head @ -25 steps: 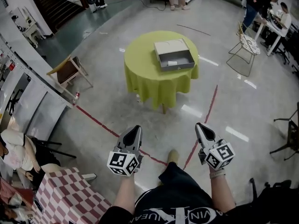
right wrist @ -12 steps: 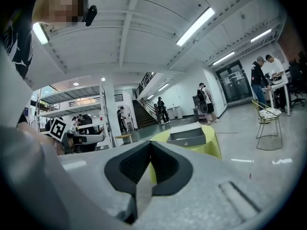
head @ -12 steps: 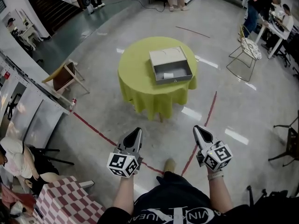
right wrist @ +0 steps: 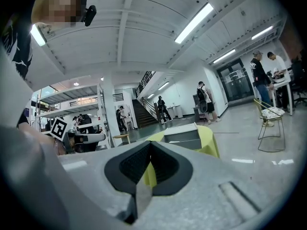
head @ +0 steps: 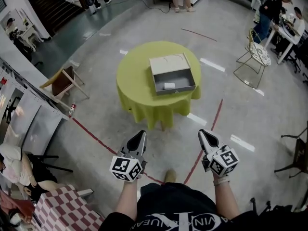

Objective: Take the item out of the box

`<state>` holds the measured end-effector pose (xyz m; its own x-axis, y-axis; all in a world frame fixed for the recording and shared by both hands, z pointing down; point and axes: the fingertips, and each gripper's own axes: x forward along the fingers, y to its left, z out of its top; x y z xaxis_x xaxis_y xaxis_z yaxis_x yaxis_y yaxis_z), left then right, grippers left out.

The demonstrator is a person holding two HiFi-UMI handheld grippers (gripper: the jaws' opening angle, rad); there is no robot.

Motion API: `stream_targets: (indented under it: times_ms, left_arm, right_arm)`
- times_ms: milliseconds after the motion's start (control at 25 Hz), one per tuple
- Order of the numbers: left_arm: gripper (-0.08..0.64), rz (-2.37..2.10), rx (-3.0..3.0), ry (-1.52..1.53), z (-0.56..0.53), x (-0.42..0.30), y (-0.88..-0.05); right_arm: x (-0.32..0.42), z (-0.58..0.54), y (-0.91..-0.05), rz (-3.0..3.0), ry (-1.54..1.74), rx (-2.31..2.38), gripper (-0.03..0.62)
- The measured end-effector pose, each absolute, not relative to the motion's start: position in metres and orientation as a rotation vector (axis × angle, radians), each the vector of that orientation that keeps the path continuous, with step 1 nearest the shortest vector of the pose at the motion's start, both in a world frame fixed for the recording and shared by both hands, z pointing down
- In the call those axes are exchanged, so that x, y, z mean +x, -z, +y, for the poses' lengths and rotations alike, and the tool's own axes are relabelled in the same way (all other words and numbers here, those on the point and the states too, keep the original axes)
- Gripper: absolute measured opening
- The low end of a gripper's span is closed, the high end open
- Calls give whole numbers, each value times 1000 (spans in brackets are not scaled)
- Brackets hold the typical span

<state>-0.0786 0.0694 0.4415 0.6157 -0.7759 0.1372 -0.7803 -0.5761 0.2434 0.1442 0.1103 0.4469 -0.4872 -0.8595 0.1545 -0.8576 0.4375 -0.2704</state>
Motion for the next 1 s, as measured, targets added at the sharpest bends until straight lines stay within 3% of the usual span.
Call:
stream_targets:
  times_ms: [1000]
  left_arm:
    - [21, -1216, 2524, -68, -50, -58, -473]
  right_arm:
    - [151, -7, -477, 2686, 610, -1564, 5]
